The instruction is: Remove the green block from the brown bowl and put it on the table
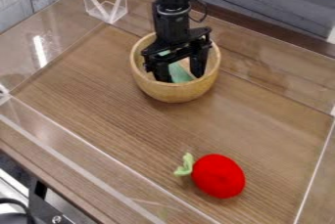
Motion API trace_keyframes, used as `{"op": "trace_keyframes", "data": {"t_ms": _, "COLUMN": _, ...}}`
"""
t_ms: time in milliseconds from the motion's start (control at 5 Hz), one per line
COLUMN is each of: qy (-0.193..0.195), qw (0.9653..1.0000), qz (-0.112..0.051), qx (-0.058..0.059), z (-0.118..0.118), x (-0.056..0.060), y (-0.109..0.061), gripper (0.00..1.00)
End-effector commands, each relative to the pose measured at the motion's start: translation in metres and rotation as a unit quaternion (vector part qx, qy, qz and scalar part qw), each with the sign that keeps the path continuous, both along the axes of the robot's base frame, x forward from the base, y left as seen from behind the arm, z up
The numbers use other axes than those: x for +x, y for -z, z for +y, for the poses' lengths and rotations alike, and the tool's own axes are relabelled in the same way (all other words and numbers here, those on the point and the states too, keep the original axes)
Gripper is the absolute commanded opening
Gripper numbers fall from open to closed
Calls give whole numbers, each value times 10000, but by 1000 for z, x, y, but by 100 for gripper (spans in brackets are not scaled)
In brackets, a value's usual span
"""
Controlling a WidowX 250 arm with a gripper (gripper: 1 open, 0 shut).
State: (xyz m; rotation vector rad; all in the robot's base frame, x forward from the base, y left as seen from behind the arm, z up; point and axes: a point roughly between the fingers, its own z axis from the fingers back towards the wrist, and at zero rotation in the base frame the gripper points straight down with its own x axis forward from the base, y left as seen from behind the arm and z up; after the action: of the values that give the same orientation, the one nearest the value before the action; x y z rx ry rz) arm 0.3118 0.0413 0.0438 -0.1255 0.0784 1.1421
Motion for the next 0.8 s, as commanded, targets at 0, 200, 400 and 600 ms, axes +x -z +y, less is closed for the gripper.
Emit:
{"op": "trace_keyframes", "data": {"t_ms": 0, "qy": -156, "qw": 9991, "qz": -396, "qx": 68, "z": 8, "x": 11, "y": -19, "gripper": 100}}
{"op": "trace_keyframes", "data": {"t_ms": 200, "qy": -236, "qw": 9986, "qz": -455, "qx": 127, "z": 10, "x": 12, "y": -16, "gripper": 100}}
{"op": "trace_keyframes", "data": {"t_ms": 400, "qy": -282, "qw": 9981, "qz": -502, "qx": 202, "z": 11, "x": 12, "y": -13, "gripper": 100}}
{"op": "trace_keyframes", "data": {"t_ms": 600, "qy": -305, "qw": 9977, "qz": -538, "qx": 280, "z": 10, "x": 12, "y": -10, "gripper": 100}}
